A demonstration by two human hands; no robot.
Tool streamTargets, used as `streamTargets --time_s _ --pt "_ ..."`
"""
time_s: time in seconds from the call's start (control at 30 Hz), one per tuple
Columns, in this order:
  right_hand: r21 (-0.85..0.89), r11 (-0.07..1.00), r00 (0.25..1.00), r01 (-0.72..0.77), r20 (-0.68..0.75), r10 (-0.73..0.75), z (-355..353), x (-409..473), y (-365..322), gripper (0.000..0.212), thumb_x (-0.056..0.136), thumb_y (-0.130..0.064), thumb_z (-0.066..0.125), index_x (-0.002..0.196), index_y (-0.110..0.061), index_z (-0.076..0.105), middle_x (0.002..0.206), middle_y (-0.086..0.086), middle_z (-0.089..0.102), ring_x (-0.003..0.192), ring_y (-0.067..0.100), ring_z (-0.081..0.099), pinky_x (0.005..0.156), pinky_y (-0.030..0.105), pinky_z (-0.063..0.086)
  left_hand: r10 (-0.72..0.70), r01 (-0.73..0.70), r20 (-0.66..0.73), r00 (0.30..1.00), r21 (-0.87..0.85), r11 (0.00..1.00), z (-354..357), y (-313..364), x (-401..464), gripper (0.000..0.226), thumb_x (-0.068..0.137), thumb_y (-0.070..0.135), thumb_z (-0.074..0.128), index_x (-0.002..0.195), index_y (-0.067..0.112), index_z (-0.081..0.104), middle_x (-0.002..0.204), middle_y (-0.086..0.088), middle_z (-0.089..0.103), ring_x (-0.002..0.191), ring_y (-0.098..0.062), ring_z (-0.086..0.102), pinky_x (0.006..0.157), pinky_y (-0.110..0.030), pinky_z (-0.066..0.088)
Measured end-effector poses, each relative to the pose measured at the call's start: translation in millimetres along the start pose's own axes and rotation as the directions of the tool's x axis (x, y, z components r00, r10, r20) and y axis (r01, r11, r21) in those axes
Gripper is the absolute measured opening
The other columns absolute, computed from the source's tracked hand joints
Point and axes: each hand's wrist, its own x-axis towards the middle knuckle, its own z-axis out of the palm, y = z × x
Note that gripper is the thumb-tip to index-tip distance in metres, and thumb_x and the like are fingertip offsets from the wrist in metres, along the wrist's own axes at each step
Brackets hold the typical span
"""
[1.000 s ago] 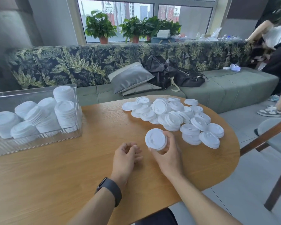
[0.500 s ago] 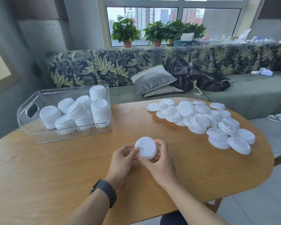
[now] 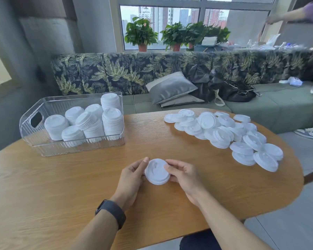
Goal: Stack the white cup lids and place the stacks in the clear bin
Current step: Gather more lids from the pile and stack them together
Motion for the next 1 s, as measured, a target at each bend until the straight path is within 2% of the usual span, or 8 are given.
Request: streamTargets --time_s 0.07,0.2,0.3,0.43,0.67,0.77,0.93,1.0 --pt "0.053 0.998 0.998 0.026 -0.058 -0.023 0 2 4 0.024 0.091 -0.015 0.078 0.115 -0.011 0.075 0.106 0.007 0.079 0.104 0.022 0.075 0.085 0.036 0.063 0.009 -0.009 -0.001 1.000 -0.012 1.000 2 0 0 0.034 0.100 0.035 0.064 0.124 0.011 0.069 0.107 -0.011 0.079 0.096 -0.022 0.076 0.085 -0.032 0.061" --pt "0.087 0.995 0.990 0.053 -0.134 -0.041 2 4 8 0.022 0.094 -0.013 0.074 0.116 -0.014 0.072 0.110 0.010 0.076 0.101 0.019 0.076 0.082 0.032 0.063 0.018 -0.021 0.030 0.999 0.120 0.993 8 -4 -2 0.042 0.093 0.025 0.076 0.130 0.009 0.062 0.100 -0.008 0.081 0.098 -0.023 0.077 0.083 -0.029 0.060" --pt "0.086 0.995 0.993 0.044 -0.114 -0.034 2 2 7 0.019 0.097 -0.014 0.071 0.115 -0.015 0.072 0.111 0.009 0.075 0.103 0.018 0.075 0.086 0.035 0.063 0.036 -0.037 0.009 0.999 0.155 0.987 12 -6 -4 0.034 0.094 0.017 0.075 0.125 0.008 0.063 0.096 -0.009 0.081 0.093 -0.021 0.078 0.075 -0.023 0.060" --pt "0.096 0.994 0.995 0.054 -0.089 -0.046 1 -4 5 0.015 0.096 -0.016 0.072 0.111 -0.013 0.072 0.109 0.009 0.076 0.101 0.018 0.076 0.086 0.034 0.063 0.042 -0.041 -0.004 0.999 0.183 0.982 13 -9 -1 0.027 0.099 0.010 0.068 0.126 0.008 0.063 0.100 -0.011 0.080 0.092 -0.023 0.078 0.075 -0.026 0.062" --pt "-0.194 0.970 0.936 0.146 -0.291 -0.199 -16 -8 5 0.010 0.094 -0.033 0.071 0.100 -0.025 0.070 0.089 -0.008 0.076 0.080 0.008 0.074 0.076 0.033 0.061 0.036 -0.041 0.031 0.999 0.182 0.983 42 -9 10 0.022 0.100 0.012 0.067 0.122 0.013 0.063 0.097 -0.009 0.080 0.089 -0.023 0.078 0.072 -0.030 0.063" --pt "-0.289 0.938 0.882 0.192 -0.368 -0.294 -38 -8 4 0.011 0.096 -0.039 0.067 0.101 -0.029 0.068 0.094 -0.016 0.071 0.092 -0.004 0.064 0.077 0.014 0.050 0.028 -0.038 0.060 0.998 0.166 0.985 67 -15 18 0.024 0.099 0.014 0.068 0.123 0.012 0.063 0.097 -0.011 0.080 0.090 -0.024 0.078 0.072 -0.030 0.063" --pt "-0.494 0.865 0.655 0.086 -0.626 -0.423 -95 9 6 0.020 0.096 -0.030 0.065 0.116 -0.026 0.066 0.122 -0.010 0.058 0.122 0.015 0.044 0.111 0.041 0.038 0.000 -0.009 0.066 0.998 0.133 0.991 109 -25 35 0.025 0.098 0.010 0.069 0.122 0.007 0.063 0.093 -0.017 0.079 0.086 -0.028 0.078 0.068 -0.032 0.063" --pt "-0.553 0.833 0.562 0.017 -0.684 -0.466 -122 12 2 0.029 0.092 -0.023 0.068 0.121 -0.025 0.066 0.132 -0.005 0.057 0.127 0.019 0.040 0.112 0.043 0.032 -0.006 -0.006 0.087 0.996 0.135 0.991 122 -27 40 0.025 0.098 0.010 0.069 0.122 0.006 0.063 0.095 -0.016 0.079 0.086 -0.028 0.078 0.068 -0.032 0.063"
